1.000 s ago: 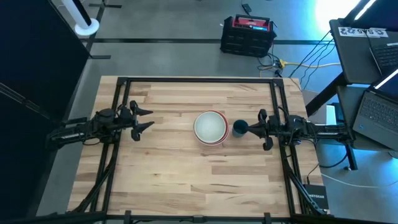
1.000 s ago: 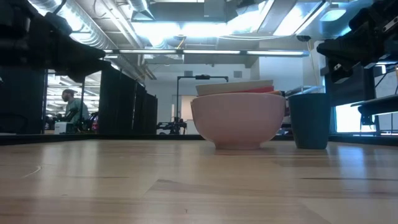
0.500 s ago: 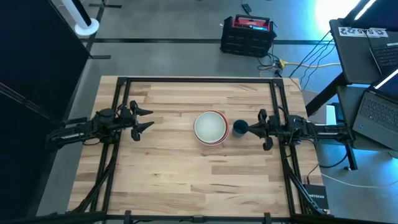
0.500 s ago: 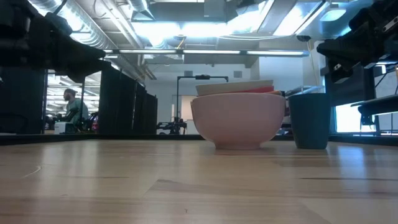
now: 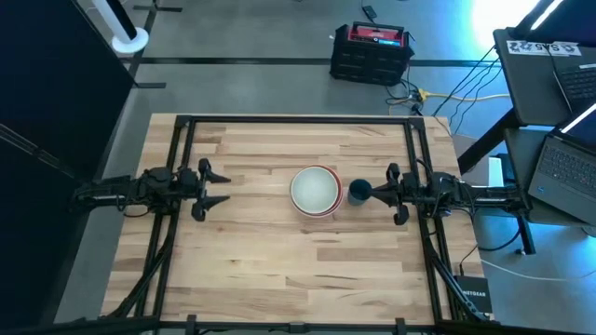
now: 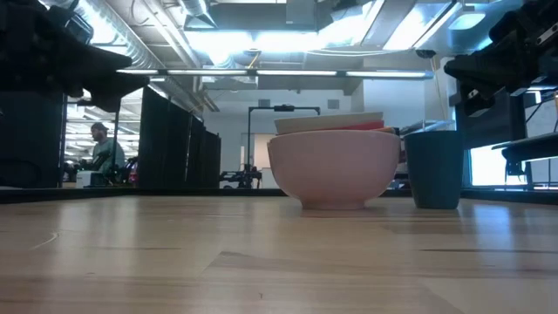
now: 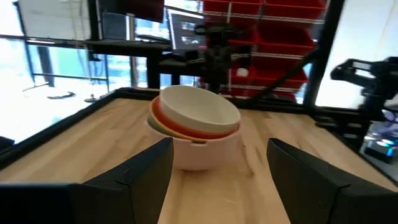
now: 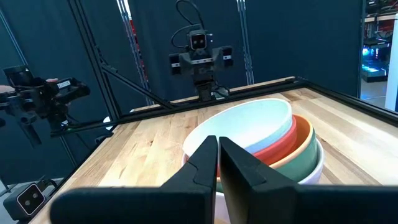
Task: Nest bowls inside each other
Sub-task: Return to Home Position
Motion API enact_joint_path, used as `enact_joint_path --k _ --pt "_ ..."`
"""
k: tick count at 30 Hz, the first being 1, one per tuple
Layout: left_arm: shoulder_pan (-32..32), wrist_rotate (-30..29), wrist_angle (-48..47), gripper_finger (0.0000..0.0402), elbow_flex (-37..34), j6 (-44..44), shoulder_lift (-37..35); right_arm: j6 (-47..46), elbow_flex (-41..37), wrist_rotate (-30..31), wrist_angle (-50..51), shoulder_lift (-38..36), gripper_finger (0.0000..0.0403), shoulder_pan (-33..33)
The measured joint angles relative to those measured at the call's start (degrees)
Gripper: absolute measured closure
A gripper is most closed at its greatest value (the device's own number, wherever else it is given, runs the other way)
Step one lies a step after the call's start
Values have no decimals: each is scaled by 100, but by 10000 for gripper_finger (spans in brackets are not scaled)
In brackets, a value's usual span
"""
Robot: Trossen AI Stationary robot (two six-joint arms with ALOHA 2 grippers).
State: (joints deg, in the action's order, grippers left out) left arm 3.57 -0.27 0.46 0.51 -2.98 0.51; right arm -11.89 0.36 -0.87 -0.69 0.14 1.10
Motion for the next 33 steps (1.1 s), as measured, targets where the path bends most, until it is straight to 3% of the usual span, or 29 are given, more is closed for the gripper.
enact_joint_path --k 33 --pt "-312 2 1 158 -3 0 0 -1 1 1 0 0 403 0"
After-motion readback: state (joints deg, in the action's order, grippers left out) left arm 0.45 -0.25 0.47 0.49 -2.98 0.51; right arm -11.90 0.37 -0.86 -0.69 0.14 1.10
